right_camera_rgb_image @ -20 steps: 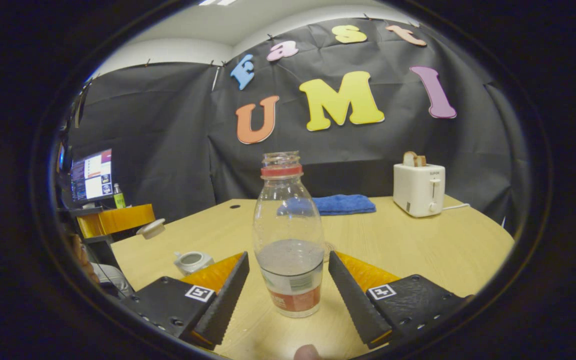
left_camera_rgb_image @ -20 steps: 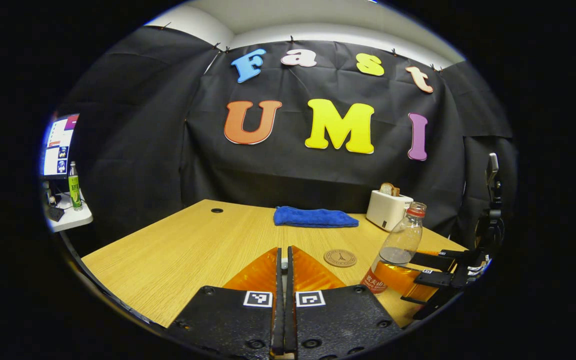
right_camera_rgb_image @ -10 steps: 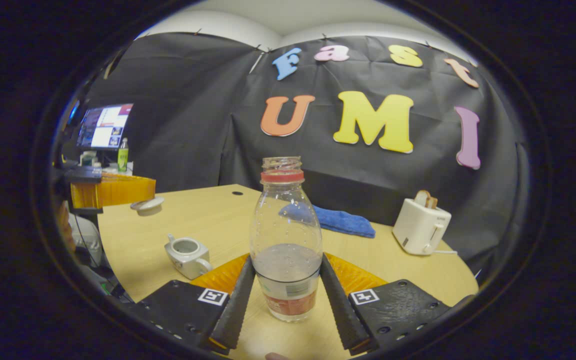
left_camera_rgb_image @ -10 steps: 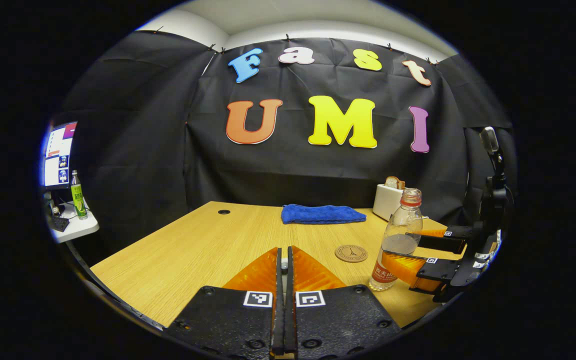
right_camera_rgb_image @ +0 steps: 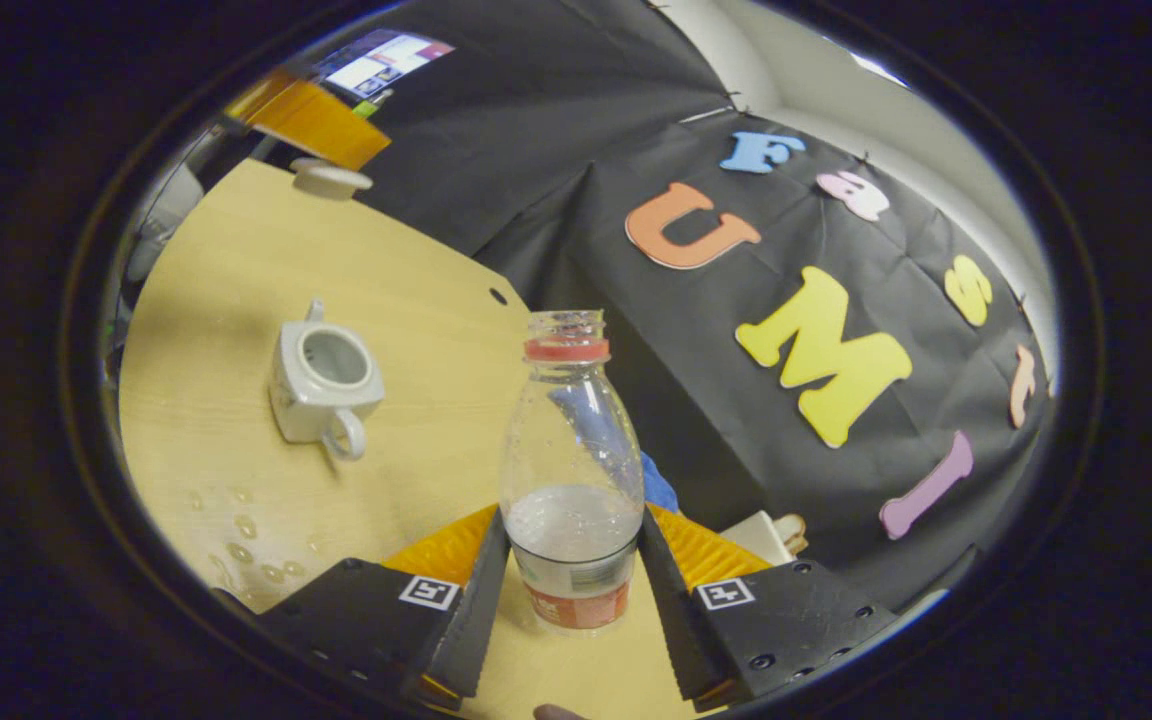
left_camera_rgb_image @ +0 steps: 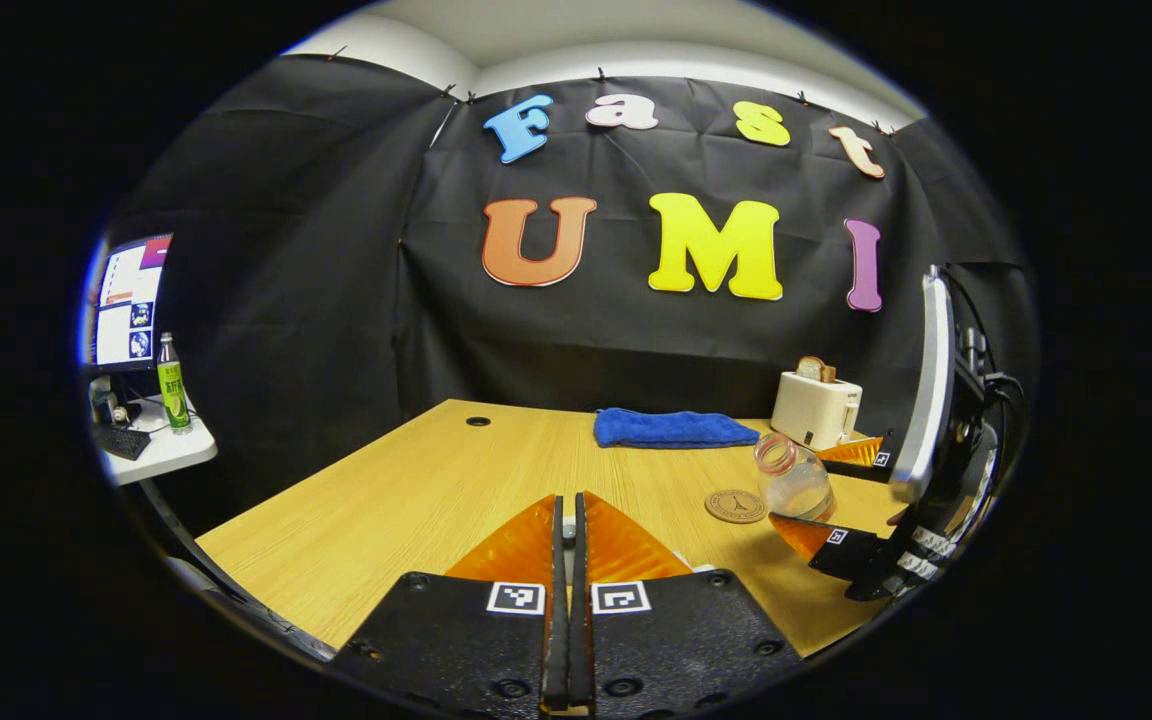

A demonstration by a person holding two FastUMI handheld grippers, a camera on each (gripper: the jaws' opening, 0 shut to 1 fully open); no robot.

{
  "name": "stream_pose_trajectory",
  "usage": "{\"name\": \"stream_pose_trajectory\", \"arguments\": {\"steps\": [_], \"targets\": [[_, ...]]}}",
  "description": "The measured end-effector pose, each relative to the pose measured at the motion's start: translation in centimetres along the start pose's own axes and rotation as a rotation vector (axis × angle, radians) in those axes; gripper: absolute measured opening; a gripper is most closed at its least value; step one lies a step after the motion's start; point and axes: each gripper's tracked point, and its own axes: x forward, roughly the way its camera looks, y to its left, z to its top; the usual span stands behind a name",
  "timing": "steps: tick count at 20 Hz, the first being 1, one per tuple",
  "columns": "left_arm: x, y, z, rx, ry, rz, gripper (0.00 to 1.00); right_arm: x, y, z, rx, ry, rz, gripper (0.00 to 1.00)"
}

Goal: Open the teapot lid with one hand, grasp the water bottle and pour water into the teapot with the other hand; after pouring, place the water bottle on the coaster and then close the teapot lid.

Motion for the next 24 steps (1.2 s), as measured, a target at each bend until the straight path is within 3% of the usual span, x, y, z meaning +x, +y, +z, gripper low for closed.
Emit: {"name": "stream_pose_trajectory", "arguments": {"steps": [8, 16, 24], "targets": [[0.1, 1.9, -0.5, -0.019, 0.014, 0.028, 0.03, 1.3, 0.7, 0.7, -0.388, -0.045, -0.097, 0.71], [-0.1, 2.6, -0.5, -0.022, 0.011, 0.039, 0.03, 2.0, 0.9, 2.4, -0.633, -0.095, -0.157, 0.71], [-0.3, 3.1, -0.5, -0.023, 0.010, 0.045, 0.03, 2.1, 1.1, 4.0, -0.782, -0.140, -0.174, 0.71]]}}
